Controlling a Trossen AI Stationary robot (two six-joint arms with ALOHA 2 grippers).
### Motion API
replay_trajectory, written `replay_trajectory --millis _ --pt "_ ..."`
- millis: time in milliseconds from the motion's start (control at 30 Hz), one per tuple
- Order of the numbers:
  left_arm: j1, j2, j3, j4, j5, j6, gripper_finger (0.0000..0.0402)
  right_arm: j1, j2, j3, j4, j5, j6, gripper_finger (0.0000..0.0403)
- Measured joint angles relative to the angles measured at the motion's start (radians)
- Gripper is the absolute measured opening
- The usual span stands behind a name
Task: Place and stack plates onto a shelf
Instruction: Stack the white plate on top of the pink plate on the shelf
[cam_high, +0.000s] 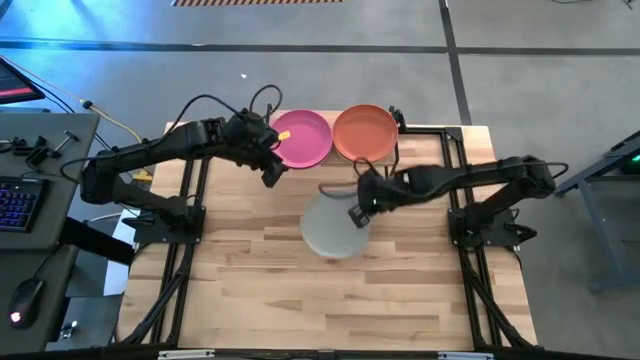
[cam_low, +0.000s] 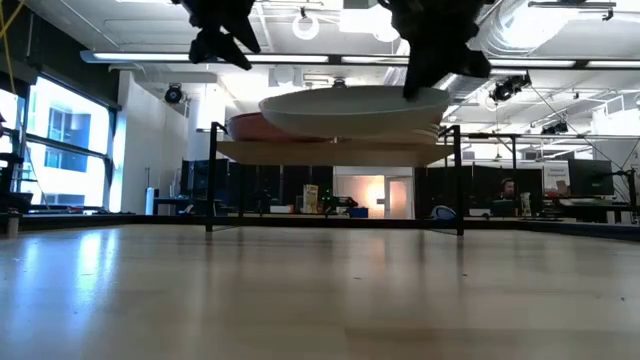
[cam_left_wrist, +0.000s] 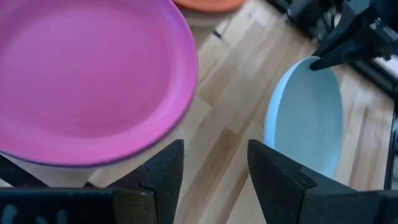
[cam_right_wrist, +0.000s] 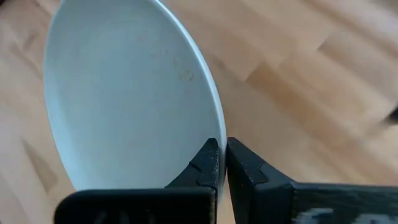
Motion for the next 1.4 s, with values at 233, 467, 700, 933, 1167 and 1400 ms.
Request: replay_trajectory --millis 233,467,700,933,1167,1400 --pt "0.069 0.0 0.0 0.086 0.001 -0.075 0.0166 -0.156 0.0 0.112 -0.079 -0.014 -0.131 0.0" --pt "0.096 0.0 0.0 0.181 -0.006 -0.05 0.0166 -0.303 0.0 0.188 -0.081 -0.058 -0.199 0.0" --pt "0.096 0.024 0.0 0.213 -0.054 -0.032 0.0166 -0.408 0.0 0.236 -0.073 -0.059 -0.246 0.0" --pt "0.095 0.102 -0.001 0.236 -0.058 -0.009 0.0166 -0.441 0.0 0.256 -0.042 -0.078 -0.286 0.0" --pt "0.095 0.148 -0.001 0.281 -0.044 -0.009 0.0166 -0.447 0.0 0.256 -0.033 -0.077 -0.305 0.0" --pt "0.095 0.179 -0.001 0.329 -0.002 -0.007 0.0163 -0.447 0.0 0.256 -0.015 -0.074 -0.313 0.0"
